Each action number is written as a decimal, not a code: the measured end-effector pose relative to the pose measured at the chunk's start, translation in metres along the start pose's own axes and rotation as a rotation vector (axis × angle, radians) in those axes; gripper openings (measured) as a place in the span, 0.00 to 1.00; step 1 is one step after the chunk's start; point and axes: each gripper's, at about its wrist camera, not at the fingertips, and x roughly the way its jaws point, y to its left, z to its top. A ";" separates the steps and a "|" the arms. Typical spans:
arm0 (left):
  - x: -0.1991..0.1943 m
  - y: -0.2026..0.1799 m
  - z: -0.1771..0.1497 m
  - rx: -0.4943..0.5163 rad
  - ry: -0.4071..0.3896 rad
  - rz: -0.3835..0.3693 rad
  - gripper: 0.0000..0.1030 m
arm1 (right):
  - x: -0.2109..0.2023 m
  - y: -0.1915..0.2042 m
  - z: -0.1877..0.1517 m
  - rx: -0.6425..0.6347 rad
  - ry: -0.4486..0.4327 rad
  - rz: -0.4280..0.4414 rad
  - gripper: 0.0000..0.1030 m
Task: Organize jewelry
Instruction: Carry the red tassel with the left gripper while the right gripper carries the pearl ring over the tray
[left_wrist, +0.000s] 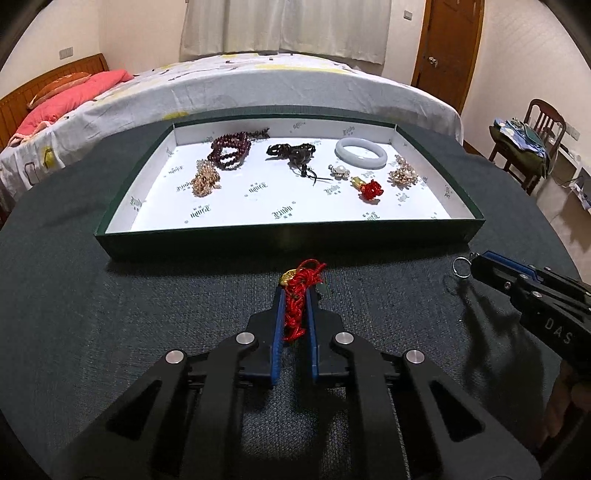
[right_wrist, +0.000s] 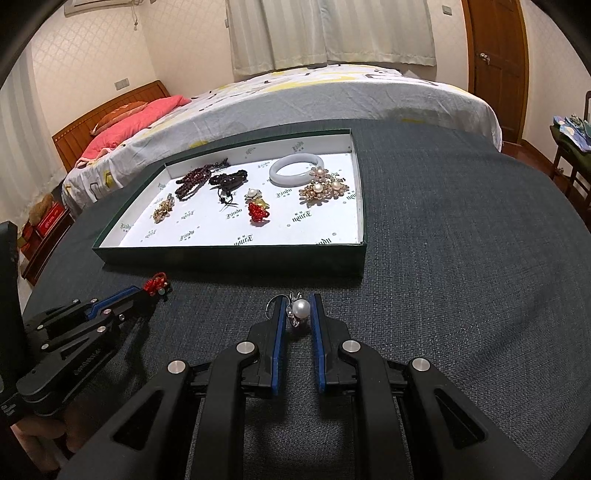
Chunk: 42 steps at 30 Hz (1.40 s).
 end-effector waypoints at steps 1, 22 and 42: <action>-0.002 0.000 0.001 0.001 -0.006 0.000 0.11 | -0.001 0.000 0.000 0.000 -0.002 0.001 0.14; -0.059 0.004 0.027 -0.012 -0.148 -0.015 0.11 | -0.032 0.024 0.019 -0.040 -0.093 0.032 0.14; -0.085 0.012 0.079 -0.005 -0.295 0.010 0.11 | -0.049 0.056 0.072 -0.108 -0.217 0.045 0.14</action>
